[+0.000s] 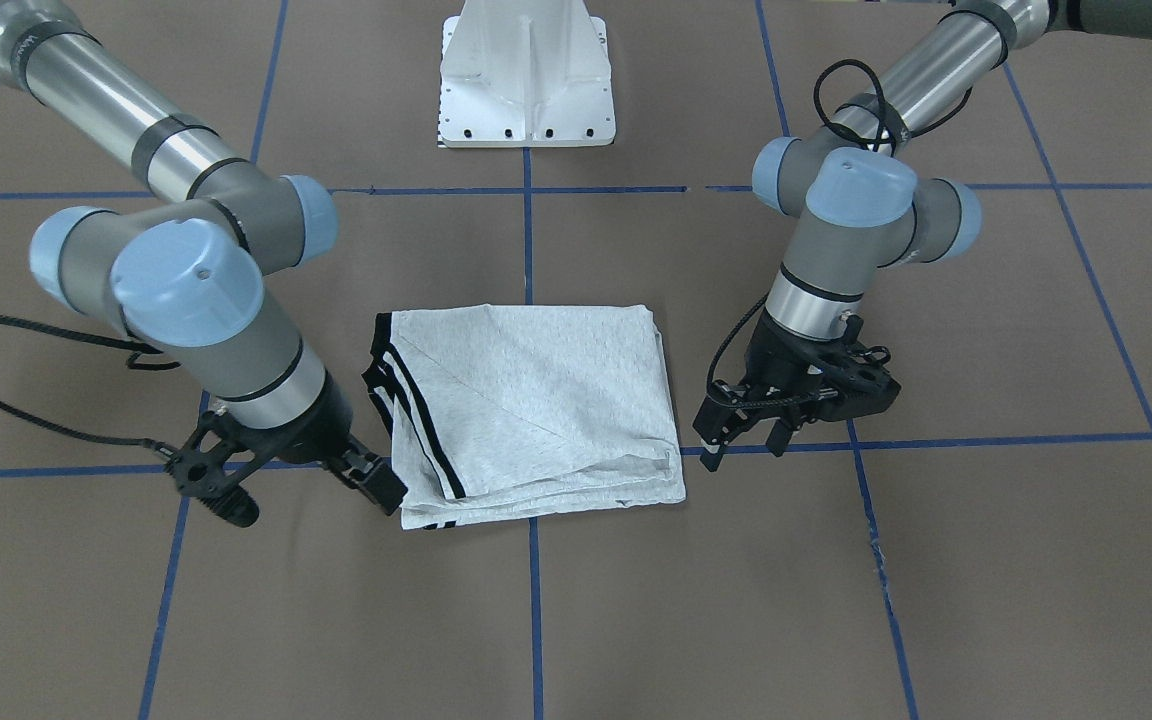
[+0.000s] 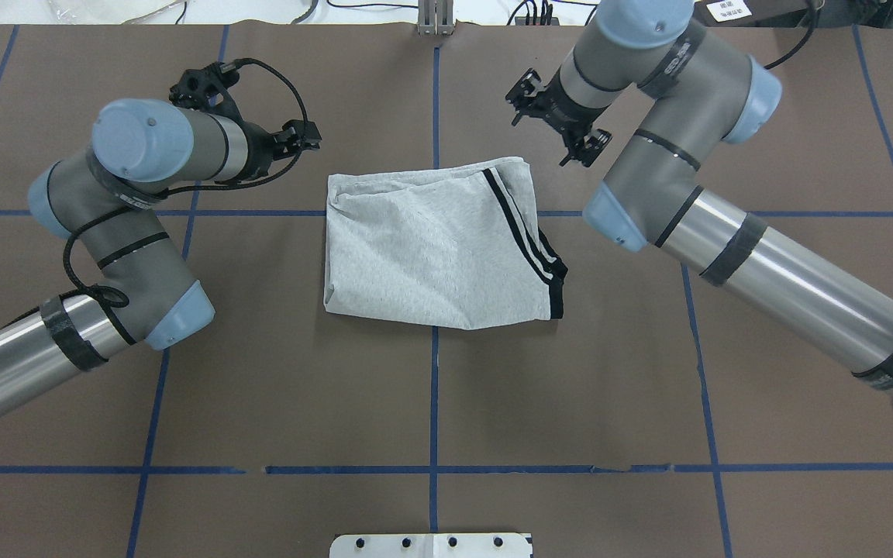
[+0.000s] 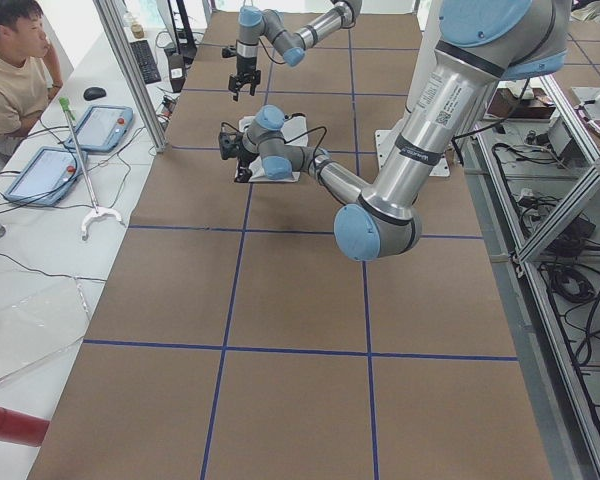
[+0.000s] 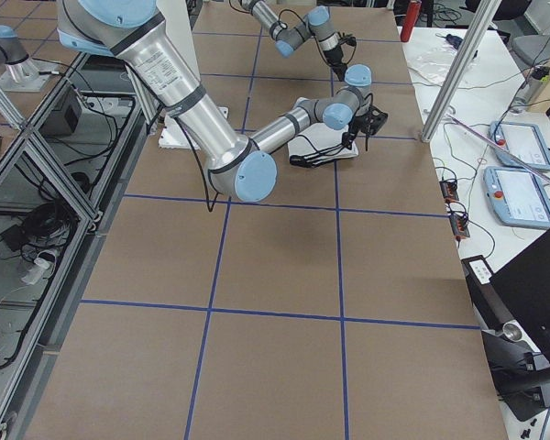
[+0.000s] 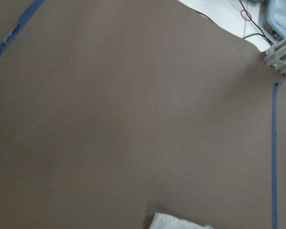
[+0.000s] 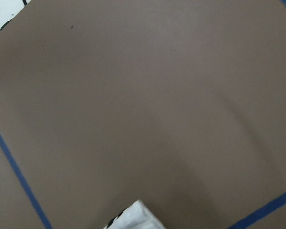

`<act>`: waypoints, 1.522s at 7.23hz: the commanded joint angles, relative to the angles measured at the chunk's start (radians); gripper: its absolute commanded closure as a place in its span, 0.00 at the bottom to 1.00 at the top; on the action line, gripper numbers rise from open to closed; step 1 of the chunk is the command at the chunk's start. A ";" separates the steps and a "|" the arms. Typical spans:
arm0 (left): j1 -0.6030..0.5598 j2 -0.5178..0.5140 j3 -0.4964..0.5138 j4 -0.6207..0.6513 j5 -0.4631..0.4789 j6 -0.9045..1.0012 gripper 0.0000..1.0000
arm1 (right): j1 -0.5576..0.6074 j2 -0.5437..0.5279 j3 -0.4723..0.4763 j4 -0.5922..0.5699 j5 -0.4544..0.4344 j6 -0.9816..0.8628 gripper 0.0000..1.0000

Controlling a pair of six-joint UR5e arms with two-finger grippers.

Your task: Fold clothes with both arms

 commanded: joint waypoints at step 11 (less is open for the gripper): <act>-0.625 0.497 -0.317 0.383 -0.493 1.408 0.00 | 0.647 -0.535 0.256 -0.470 0.219 -1.641 0.00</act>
